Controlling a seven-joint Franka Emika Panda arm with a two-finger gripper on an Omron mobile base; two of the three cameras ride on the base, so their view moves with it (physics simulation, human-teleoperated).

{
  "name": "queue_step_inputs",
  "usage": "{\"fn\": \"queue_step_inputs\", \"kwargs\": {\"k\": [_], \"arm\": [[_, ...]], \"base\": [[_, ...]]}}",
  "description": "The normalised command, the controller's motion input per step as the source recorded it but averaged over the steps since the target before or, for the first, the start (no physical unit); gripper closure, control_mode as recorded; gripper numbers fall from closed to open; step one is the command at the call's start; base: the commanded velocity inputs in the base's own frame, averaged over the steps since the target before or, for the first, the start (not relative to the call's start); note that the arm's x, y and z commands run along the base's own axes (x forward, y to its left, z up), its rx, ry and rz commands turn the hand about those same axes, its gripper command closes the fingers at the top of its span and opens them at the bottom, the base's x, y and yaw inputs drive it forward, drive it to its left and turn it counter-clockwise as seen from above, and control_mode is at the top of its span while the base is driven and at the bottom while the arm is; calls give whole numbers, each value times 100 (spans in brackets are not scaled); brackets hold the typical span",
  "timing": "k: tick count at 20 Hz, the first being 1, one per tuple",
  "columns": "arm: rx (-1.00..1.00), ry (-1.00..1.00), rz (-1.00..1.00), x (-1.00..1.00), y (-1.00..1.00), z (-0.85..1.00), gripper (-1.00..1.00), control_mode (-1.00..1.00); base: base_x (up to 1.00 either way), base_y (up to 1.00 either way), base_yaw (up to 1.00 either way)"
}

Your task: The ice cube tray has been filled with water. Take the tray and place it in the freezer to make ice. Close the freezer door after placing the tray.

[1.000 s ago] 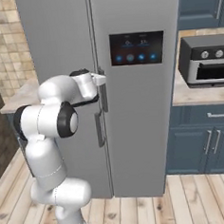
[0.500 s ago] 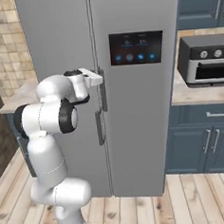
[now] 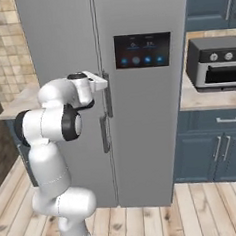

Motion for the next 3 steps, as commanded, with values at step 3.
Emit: {"fn": "queue_step_inputs", "kwargs": {"k": [3], "arm": [[1, 0, 7, 0, 83, 4, -100, -100]], "base": [[0, 0, 0]]}}
